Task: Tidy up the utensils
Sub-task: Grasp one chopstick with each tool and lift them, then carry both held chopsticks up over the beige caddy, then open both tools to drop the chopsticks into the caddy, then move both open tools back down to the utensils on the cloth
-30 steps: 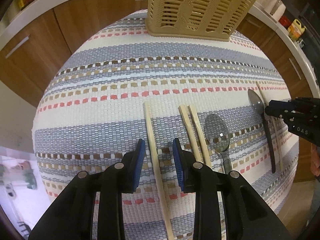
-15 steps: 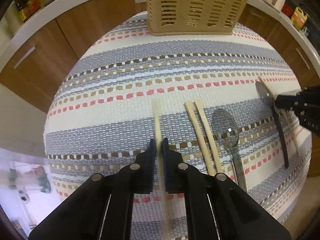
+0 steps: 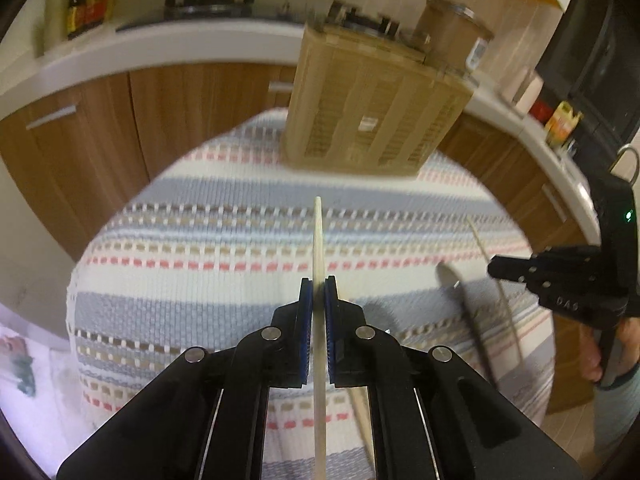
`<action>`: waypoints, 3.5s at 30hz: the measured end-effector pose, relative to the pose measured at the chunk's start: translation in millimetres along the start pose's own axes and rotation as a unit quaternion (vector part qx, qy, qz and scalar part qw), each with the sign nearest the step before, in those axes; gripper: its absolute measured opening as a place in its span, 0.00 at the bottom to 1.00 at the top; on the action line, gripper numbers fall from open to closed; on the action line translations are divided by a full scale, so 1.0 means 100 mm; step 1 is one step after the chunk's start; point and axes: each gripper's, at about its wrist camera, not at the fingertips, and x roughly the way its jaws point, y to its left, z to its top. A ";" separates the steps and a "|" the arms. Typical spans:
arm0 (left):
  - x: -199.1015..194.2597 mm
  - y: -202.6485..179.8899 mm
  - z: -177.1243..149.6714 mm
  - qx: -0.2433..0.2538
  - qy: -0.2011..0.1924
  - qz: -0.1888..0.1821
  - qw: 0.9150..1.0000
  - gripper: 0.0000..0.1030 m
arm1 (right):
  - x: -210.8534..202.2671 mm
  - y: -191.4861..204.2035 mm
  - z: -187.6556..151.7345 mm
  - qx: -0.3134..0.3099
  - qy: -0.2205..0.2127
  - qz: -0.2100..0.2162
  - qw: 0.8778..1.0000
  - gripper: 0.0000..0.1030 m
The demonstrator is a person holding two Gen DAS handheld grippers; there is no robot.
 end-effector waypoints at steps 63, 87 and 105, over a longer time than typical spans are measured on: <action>-0.01 -0.35 2.11 0.020 -0.356 0.027 0.934 0.04 | -0.69 -0.52 1.87 0.010 -0.411 -0.041 0.910 0.04; -0.05 -0.18 1.88 0.020 -0.329 0.023 0.944 0.20 | -0.67 -0.56 1.61 0.017 -0.404 -0.032 0.914 0.10; -0.77 -0.21 1.39 0.021 -0.273 -0.004 0.962 0.35 | -1.24 -0.44 0.92 0.039 -0.361 -0.032 0.931 0.49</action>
